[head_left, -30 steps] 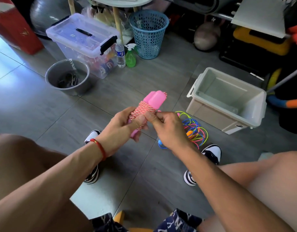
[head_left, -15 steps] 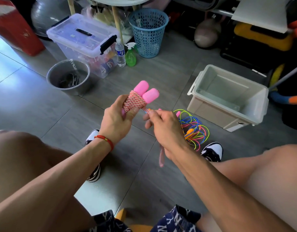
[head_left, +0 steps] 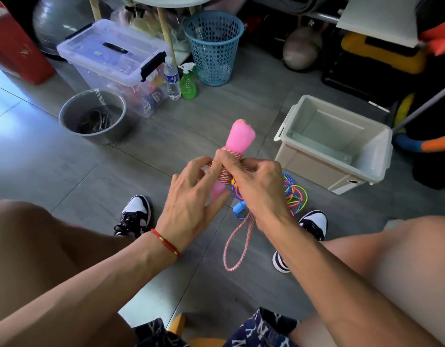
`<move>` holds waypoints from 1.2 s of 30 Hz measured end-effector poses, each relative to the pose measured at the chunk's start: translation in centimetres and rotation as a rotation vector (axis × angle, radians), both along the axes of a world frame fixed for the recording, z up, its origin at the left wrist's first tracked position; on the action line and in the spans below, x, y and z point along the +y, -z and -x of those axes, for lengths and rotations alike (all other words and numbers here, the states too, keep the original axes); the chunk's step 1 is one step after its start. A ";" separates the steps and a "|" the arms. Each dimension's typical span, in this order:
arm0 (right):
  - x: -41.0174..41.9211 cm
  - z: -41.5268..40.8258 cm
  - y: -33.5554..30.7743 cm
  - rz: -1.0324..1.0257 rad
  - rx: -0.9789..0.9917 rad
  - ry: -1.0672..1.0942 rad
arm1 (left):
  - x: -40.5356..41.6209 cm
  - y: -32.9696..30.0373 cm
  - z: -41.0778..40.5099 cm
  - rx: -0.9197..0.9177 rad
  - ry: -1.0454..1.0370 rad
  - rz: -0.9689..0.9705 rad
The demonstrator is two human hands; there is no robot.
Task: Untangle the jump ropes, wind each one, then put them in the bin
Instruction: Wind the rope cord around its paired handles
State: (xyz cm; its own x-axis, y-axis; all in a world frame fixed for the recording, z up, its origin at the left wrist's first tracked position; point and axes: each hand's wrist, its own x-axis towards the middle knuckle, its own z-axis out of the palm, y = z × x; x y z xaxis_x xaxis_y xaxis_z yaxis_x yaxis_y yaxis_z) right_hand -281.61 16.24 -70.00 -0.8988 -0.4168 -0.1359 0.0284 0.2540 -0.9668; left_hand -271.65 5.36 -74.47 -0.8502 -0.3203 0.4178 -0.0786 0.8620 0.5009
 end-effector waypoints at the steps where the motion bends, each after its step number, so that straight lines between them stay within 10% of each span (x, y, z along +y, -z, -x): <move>1: 0.3 0.4 0.0 0.005 0.027 -0.032 | 0.2 -0.7 -0.2 0.028 0.025 -0.083; 9: 0.9 0.2 1.1 -0.043 0.272 -0.319 | -2.3 -3.1 -0.7 -0.307 0.229 -1.410; 16: -0.3 -0.6 2.4 -0.281 0.117 -0.280 | -2.2 -1.0 0.3 -0.238 -0.123 -0.601; 24: 1.1 -0.5 0.3 -0.491 -0.031 -0.531 | -5.4 1.5 -0.1 -0.325 -0.295 -0.340; 29: 2.3 -1.3 0.0 -0.656 0.486 -0.743 | -5.7 2.3 -0.5 -0.493 -0.248 -0.272; 36: 3.3 -0.2 -2.2 -0.768 0.729 -0.671 | -2.7 1.6 -0.9 -0.675 0.028 0.106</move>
